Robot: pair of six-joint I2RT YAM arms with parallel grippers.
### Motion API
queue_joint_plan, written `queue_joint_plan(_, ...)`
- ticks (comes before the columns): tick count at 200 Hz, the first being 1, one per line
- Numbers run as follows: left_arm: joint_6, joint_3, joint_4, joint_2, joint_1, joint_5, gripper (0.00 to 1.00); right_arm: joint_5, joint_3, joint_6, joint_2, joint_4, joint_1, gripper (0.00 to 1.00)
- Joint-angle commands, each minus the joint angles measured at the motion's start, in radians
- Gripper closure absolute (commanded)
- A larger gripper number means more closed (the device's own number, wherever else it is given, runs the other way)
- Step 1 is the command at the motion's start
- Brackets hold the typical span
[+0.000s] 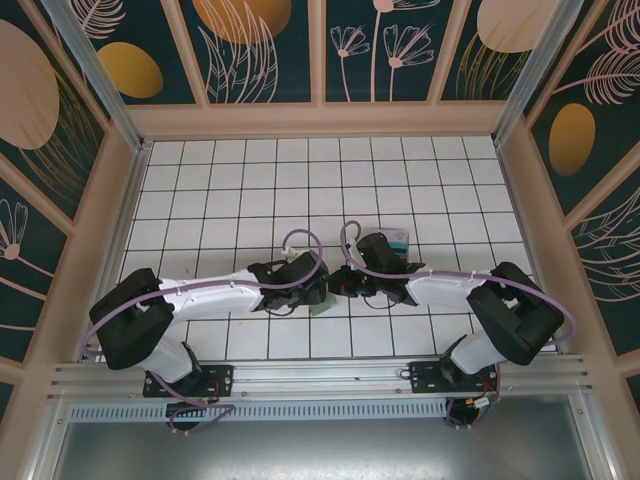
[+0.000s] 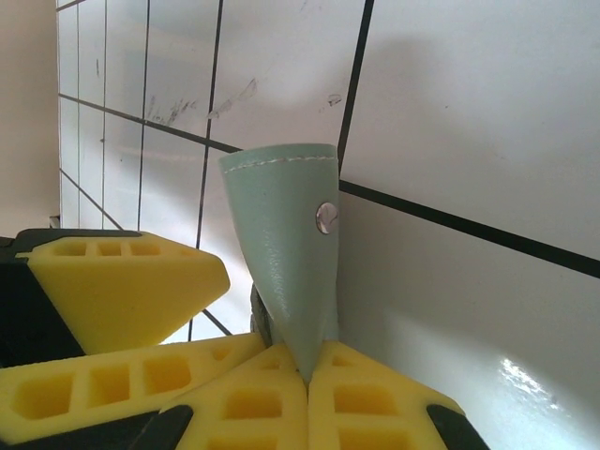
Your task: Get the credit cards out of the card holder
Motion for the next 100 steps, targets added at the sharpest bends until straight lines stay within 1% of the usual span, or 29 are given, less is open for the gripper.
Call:
queue_joint_plan(1,0.016,-0.013,0.097,-0.025,0.004,0.045,0.56,-0.019,0.025,0.003,-0.027,0.025,0.014,1.00)
queue_joint_plan(7,0.018,-0.018,0.109,-0.029,0.004,0.055,0.59,-0.020,0.025,0.004,-0.025,0.025,0.014,1.00)
queue_joint_plan(14,0.018,-0.021,0.117,-0.036,0.005,0.059,0.59,-0.020,0.025,0.003,-0.025,0.024,0.014,1.00)
queue_joint_plan(44,0.023,-0.040,0.139,-0.079,0.007,0.052,0.55,-0.022,0.023,0.005,-0.023,0.025,0.014,1.00)
queue_joint_plan(68,0.025,-0.050,0.161,-0.066,0.009,0.077,0.53,-0.022,0.024,0.005,-0.020,0.028,0.014,1.00)
queue_joint_plan(81,0.021,-0.045,0.147,-0.045,0.009,0.070,0.55,-0.023,0.027,0.003,-0.018,0.026,0.014,1.00)
queue_joint_plan(100,0.029,-0.010,0.082,0.004,0.009,0.046,0.59,-0.021,0.028,0.003,-0.018,0.025,0.014,1.00)
